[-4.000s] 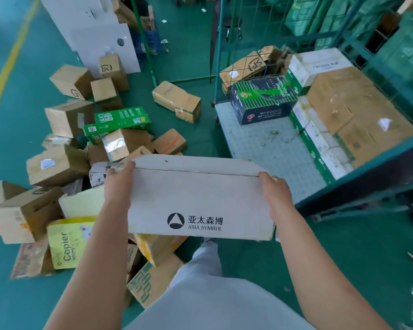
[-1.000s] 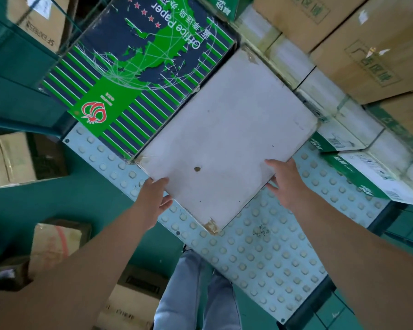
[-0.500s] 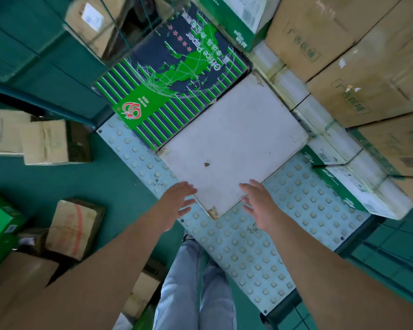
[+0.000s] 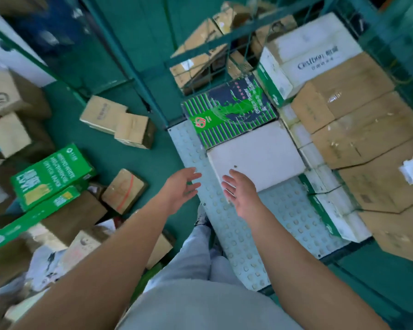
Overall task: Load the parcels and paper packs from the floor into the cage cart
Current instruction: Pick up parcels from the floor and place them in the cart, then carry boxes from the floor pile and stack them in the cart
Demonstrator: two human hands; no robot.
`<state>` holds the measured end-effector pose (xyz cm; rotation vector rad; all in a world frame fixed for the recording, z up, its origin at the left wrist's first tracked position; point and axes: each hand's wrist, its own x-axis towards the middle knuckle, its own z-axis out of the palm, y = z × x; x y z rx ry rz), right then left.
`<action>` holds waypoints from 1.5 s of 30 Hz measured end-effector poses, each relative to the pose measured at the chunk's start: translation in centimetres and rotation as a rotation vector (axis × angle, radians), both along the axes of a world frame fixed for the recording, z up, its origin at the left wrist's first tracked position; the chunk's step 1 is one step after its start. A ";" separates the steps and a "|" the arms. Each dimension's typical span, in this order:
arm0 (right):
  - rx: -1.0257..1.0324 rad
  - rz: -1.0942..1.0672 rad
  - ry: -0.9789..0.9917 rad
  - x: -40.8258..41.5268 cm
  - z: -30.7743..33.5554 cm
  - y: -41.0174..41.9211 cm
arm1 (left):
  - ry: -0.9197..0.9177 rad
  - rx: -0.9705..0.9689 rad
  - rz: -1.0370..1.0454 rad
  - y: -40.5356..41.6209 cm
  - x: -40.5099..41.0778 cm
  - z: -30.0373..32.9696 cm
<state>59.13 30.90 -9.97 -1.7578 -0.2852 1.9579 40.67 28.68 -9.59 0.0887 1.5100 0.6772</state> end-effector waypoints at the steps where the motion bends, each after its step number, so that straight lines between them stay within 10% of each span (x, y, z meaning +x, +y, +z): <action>1: 0.007 0.025 0.017 -1.4 1.2 -0.6 | 0.015 0.020 0.040 -1.4 -0.8 1.4; 25: 0.139 1.011 -0.220 -41.1 5.0 -1.4 | -0.066 0.005 1.026 -13.0 -33.9 2.7; 45: 0.231 1.362 -0.113 -67.3 7.8 2.9 | -0.054 0.023 1.442 -13.0 -53.0 5.7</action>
